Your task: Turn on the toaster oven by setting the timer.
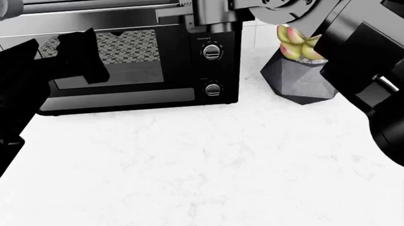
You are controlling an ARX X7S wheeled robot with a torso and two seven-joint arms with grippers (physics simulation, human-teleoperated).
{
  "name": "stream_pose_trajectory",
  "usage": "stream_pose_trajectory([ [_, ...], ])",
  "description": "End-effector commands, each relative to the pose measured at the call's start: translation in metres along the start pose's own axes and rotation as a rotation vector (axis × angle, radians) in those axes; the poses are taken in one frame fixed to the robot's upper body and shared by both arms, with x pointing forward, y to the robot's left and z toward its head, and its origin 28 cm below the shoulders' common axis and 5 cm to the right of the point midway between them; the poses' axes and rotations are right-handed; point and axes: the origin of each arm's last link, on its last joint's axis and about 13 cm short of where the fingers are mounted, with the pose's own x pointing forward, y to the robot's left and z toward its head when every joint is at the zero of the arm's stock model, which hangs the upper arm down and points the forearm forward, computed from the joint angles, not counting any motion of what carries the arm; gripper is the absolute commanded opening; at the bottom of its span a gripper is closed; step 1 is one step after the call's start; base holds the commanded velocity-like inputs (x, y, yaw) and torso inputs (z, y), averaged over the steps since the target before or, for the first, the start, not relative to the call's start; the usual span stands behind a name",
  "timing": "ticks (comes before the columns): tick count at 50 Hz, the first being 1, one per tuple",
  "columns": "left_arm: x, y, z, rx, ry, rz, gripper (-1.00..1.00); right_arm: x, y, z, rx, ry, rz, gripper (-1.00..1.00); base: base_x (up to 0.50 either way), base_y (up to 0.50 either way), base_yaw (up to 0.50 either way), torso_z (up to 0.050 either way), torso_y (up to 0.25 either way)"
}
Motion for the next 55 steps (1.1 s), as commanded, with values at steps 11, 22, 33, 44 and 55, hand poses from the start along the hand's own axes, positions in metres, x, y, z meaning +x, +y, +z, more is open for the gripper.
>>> stream_pose_trajectory([
  [11,-0.0009,0.0002,-0.0013,-0.003,0.004,-0.001,1.0,0.0008,-0.0003,0.003,0.157,0.054,0.064,-1.0,0.0,0.0,0.0,0.0,0.0],
  [22,-0.0003,0.0001,-0.0016,-0.003,0.005,-0.001,1.0,0.0001,-0.0009,0.0032,0.2,0.081,0.087,-1.0,0.0,0.0,0.0,0.0,0.0],
  [33,-0.0007,0.0003,-0.0016,-0.004,0.005,0.001,1.0,-0.0008,-0.001,0.0032,0.234,0.105,0.114,-1.0,0.0,0.0,0.0,0.0,0.0],
  [44,-0.0007,0.0002,-0.0017,-0.003,0.004,0.002,1.0,0.001,-0.0021,0.0033,0.288,0.144,0.154,-1.0,0.0,0.0,0.0,0.0,0.0],
  [55,0.0009,0.0003,-0.0015,-0.003,0.004,0.002,1.0,-0.0004,-0.0024,0.0032,0.354,0.184,0.194,-1.0,0.0,0.0,0.0,0.0,0.0],
])
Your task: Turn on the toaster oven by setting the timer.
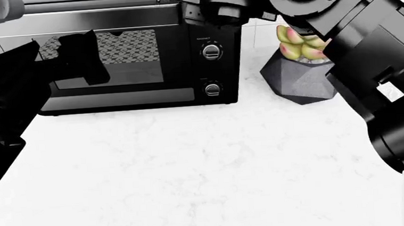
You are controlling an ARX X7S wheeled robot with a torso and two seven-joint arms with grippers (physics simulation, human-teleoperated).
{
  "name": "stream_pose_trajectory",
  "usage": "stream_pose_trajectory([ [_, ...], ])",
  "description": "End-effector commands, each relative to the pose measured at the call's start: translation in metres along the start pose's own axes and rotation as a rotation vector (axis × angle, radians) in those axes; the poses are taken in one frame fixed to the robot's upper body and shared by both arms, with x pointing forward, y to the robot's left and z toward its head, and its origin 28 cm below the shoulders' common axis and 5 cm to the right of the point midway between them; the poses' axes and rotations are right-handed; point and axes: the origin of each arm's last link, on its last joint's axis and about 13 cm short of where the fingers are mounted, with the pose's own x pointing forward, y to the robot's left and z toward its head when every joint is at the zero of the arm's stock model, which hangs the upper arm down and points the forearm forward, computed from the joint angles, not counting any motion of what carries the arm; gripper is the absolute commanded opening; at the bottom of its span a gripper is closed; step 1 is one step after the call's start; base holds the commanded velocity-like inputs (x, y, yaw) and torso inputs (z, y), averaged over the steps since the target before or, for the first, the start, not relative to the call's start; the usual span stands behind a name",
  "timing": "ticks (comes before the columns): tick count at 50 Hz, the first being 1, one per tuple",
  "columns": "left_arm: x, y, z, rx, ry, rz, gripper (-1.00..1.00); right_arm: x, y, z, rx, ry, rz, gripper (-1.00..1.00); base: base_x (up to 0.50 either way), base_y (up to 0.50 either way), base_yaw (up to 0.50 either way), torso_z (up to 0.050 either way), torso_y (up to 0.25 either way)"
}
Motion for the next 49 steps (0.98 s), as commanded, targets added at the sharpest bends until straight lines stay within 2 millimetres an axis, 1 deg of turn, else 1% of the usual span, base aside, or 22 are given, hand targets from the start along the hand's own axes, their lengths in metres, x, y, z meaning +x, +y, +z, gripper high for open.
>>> stream_pose_trajectory([
  [1,0.001,0.0,0.0001,0.0,-0.001,0.001,1.0,-0.0002,0.0046,-0.0093,0.08,0.117,0.096,-1.0,0.0,0.0,0.0,0.0,0.0],
  [25,-0.0041,0.0012,0.0002,-0.001,-0.001,0.003,1.0,-0.0027,0.0036,-0.0059,0.166,0.125,0.169,-1.0,0.0,0.0,0.0,0.0,0.0],
  [37,-0.0015,0.0009,-0.0004,-0.001,0.001,0.003,1.0,-0.0044,0.0022,-0.0029,0.213,0.115,0.201,-1.0,0.0,0.0,0.0,0.0,0.0],
  [49,0.0009,0.0005,-0.0006,-0.002,0.003,0.003,1.0,-0.0034,0.0004,-0.001,0.292,0.146,0.219,-1.0,0.0,0.0,0.0,0.0,0.0],
])
